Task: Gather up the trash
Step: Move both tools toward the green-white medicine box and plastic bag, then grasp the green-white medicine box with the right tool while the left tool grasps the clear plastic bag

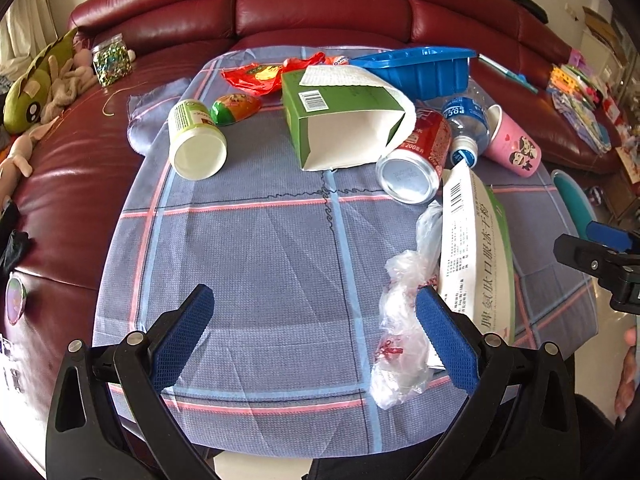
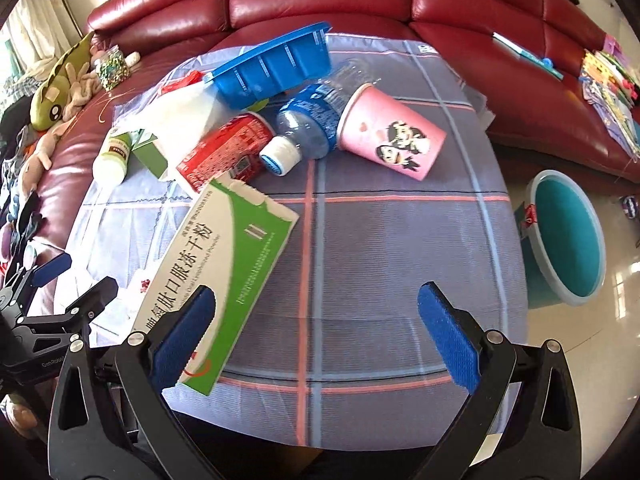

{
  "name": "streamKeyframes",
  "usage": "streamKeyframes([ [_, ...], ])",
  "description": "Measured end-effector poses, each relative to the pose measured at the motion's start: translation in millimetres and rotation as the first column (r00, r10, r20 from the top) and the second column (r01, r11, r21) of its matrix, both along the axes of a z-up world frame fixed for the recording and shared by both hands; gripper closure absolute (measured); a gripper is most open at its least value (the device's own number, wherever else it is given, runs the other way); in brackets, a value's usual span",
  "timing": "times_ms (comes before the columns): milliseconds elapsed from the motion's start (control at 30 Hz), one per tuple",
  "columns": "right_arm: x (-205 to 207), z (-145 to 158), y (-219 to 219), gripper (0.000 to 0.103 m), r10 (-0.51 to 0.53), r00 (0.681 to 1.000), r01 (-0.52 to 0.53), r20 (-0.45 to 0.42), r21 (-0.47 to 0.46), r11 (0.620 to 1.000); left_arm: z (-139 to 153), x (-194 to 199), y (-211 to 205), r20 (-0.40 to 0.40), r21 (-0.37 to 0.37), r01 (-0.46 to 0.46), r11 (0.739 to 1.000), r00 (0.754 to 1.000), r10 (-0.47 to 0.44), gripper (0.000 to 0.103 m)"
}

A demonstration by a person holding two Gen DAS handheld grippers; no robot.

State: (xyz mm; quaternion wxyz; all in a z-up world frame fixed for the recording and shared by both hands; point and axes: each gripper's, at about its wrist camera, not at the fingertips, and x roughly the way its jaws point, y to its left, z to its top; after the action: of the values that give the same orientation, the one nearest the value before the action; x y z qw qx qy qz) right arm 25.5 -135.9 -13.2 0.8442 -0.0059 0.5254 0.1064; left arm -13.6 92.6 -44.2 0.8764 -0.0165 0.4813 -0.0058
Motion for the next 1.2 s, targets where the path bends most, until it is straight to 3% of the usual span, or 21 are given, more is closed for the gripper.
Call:
streamKeyframes([
  [500,20.2,-13.0,49.6,0.006,0.016,0.995,-0.016,-0.094,0.003,1.0,10.9,32.4,45.8,0.065,-0.04,-0.01,0.999,0.998,0.013,0.002],
  [867,33.0,-45.2,68.5,0.006,0.035,0.98,-0.026,-0.195,0.047,0.999,0.7,36.9,55.1,0.037,-0.043,-0.03,0.999,0.999,0.032,0.002],
  [967,30.5,-43.6,65.9,0.02,0.061,0.983,-0.048,-0.173,0.082,0.996,1.1,40.4,53.8,0.036,-0.042,-0.029,0.999,0.999,0.031,0.003],
  [1200,29.2,-25.4,37.9,0.029,0.051,0.991,-0.041,-0.123,0.082,0.996,14.4,49.9,33.4,0.048,-0.049,0.012,0.999,0.999,-0.01,0.003],
])
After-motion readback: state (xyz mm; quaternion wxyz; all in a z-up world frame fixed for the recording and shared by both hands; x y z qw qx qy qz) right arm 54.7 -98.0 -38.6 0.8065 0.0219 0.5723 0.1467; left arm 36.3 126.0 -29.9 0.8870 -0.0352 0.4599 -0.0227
